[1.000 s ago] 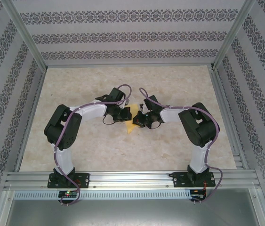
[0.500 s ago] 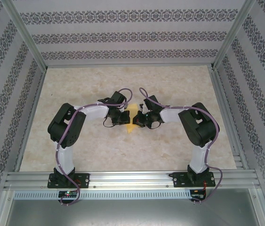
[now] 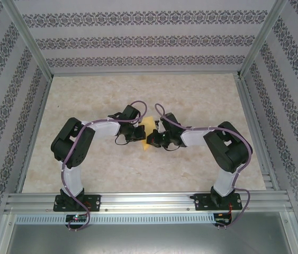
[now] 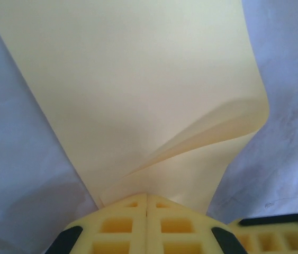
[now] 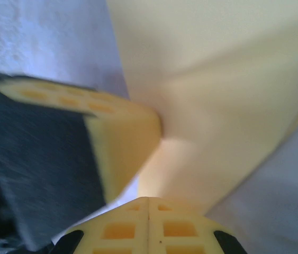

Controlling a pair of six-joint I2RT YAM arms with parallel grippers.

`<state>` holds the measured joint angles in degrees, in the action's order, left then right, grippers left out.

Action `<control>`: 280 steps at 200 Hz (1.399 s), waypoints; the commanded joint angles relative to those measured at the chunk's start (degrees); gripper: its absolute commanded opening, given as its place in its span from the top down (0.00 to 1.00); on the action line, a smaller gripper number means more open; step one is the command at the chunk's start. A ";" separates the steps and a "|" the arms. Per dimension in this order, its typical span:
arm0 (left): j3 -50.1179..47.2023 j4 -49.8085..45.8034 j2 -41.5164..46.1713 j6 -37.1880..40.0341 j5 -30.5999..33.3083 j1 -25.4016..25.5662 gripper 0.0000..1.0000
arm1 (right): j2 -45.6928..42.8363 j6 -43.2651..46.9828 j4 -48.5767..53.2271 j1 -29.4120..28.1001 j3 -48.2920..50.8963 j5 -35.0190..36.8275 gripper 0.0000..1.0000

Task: Fold a paper plane with a square sheet of paper (pick it up from the middle)
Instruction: Third fold the triangle at the center of the table.

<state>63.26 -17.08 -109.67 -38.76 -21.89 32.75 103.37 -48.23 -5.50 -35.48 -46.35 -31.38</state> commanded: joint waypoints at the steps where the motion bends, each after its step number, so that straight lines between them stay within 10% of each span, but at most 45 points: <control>1: -2.91 -2.78 -2.52 -1.49 4.23 0.60 1.00 | 0.14 -2.15 -3.74 -1.49 1.10 -0.26 0.99; 280: -2.18 -3.66 -1.71 -1.34 4.29 0.66 1.00 | -0.90 5.90 7.24 -3.68 -0.31 1.50 0.99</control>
<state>63.09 -16.73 -109.54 -39.57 -21.74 32.77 103.77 -44.97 -2.37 -38.63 -46.04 -31.46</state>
